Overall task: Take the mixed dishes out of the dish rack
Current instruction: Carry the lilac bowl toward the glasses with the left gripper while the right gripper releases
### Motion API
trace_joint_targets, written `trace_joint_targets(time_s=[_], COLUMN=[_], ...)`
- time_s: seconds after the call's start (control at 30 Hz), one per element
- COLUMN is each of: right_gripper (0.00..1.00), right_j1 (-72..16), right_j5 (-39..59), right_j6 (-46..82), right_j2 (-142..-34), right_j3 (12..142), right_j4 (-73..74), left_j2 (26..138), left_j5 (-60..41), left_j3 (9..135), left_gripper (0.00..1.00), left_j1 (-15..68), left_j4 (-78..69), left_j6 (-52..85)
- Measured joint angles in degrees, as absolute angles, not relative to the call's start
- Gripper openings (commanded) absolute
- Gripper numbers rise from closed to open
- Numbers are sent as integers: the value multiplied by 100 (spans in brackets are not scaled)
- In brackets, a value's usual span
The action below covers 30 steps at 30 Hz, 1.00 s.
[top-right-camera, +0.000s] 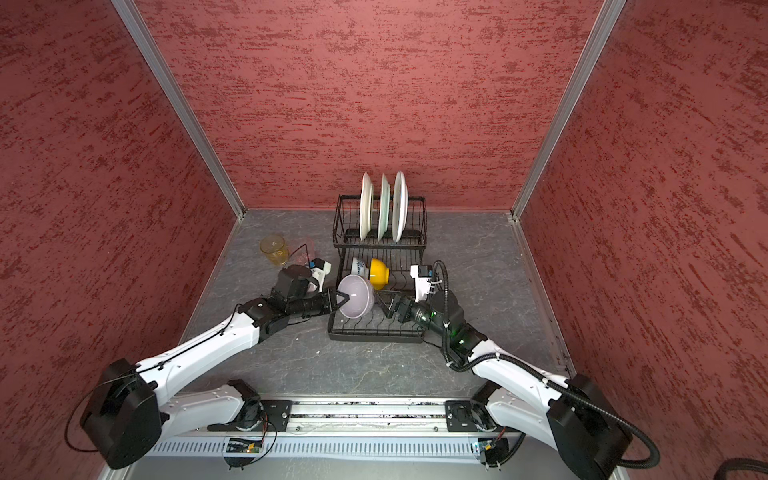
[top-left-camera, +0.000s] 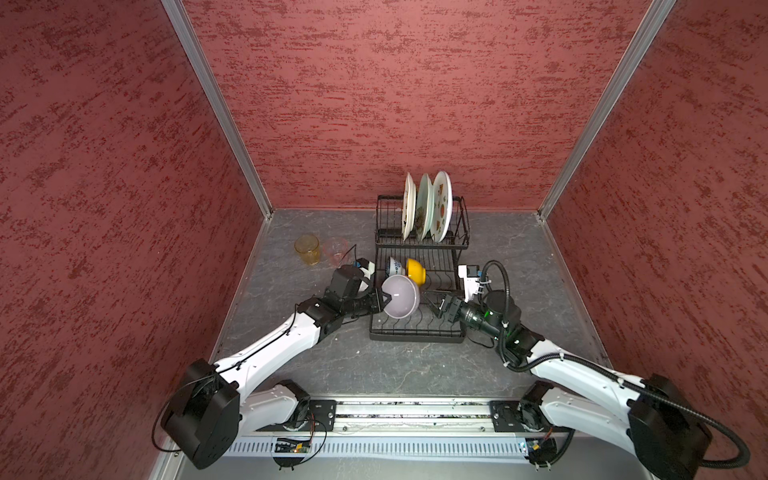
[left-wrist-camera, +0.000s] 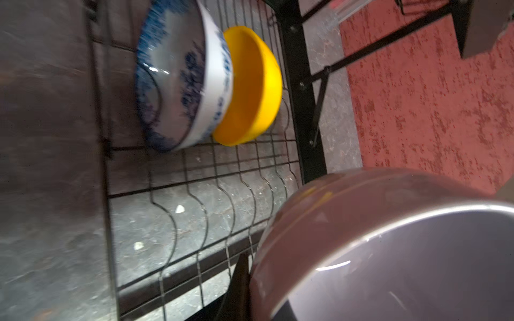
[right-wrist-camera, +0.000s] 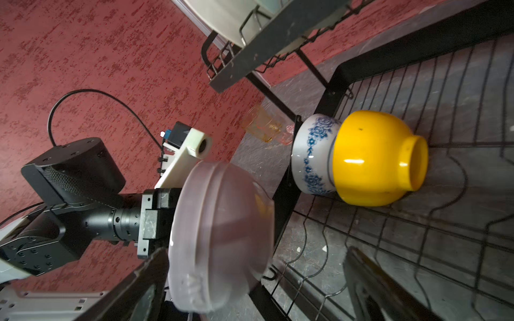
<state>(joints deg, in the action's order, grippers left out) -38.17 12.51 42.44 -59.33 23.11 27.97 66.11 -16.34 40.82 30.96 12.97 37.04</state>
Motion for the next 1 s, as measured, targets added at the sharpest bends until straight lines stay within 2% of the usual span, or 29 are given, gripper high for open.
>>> trace_joint_targets(time_s=[0.4,0.53,1.0], right_gripper=[99,99,99], right_j1=[-3815,-3815,-3815], right_j5=[607,523,473], right_j6=[3758,3649,3291], right_j2=[-5800,-5975,-6392], right_j3=[2609,2746,3232], right_j4=[1717,1461,672], left_j2=[5634,5942,7669], left_j5=[-694,-395,423], left_j3=[4082,4139,4915], left_gripper=[0,0,0], left_j1=[1184,607,-51], left_j4=[2674,2958,3166], left_j6=[3004,2869,2449])
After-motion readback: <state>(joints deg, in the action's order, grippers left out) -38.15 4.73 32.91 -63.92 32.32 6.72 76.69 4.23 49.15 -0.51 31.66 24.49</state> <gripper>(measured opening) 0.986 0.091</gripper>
